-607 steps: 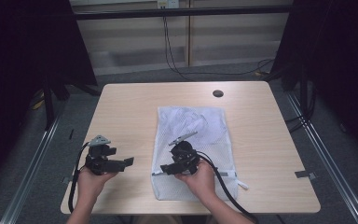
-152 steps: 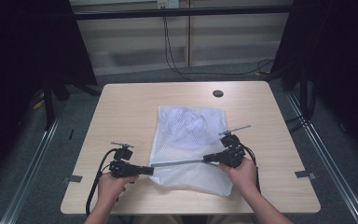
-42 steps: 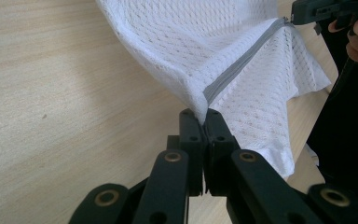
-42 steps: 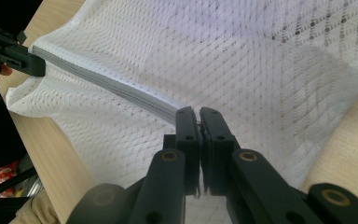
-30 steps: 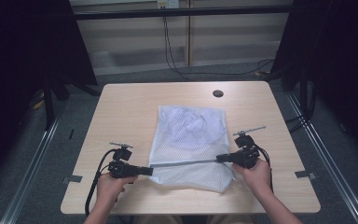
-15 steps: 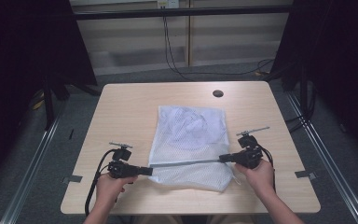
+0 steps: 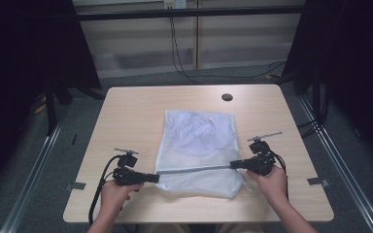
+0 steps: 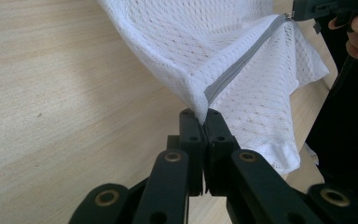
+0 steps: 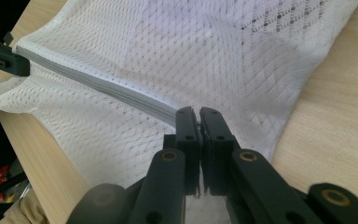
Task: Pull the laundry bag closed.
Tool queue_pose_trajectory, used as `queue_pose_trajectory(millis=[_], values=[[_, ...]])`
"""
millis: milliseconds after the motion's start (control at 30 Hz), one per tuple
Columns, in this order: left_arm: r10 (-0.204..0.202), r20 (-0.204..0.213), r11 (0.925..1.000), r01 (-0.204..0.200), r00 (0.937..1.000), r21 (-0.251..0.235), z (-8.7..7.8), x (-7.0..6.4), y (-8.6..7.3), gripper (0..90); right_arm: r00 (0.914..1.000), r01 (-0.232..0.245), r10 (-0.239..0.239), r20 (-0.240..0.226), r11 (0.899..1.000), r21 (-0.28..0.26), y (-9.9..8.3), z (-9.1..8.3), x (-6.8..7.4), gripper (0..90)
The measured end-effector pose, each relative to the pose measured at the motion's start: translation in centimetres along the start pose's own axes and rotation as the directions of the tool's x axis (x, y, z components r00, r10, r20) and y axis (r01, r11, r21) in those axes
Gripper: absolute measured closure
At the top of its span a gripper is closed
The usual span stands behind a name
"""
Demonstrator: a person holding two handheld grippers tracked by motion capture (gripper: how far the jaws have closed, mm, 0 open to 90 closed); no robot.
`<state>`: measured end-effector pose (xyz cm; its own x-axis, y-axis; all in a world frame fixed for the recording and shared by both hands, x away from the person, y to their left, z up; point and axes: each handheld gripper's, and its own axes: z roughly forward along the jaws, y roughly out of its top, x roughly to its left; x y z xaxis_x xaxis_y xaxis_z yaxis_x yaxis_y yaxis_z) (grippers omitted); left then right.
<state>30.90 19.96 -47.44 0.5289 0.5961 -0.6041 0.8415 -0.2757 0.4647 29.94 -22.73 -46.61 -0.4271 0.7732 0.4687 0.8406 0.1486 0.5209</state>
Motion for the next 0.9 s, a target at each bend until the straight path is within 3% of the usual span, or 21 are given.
queue_pose_trajectory(millis=[300,367,400,900], values=[[0.0,0.004,1.0,0.0,1.0,0.002,-0.1,0.0,0.0,88.4,1.0,-0.005,0.005,-0.001,1.0,-0.001,-0.1,-0.1,-0.2,87.0],[0.005,0.007,1.0,-0.005,1.0,0.008,-0.2,0.1,0.0,88.5,0.9998,-0.004,0.004,0.018,1.0,-0.002,-0.1,-0.2,-0.3,87.0],[-0.007,-0.006,1.0,0.007,1.0,-0.007,-0.2,0.0,-0.1,88.5,0.9999,-0.006,0.006,0.015,1.0,-0.004,-0.1,-0.3,-0.4,87.0],[-0.01,0.007,0.9999,0.01,0.9999,0.001,-0.3,0.1,-0.2,88.5,0.9989,-0.022,0.023,0.041,1.0,-0.007,-0.5,-1.1,-1.2,87.0]])
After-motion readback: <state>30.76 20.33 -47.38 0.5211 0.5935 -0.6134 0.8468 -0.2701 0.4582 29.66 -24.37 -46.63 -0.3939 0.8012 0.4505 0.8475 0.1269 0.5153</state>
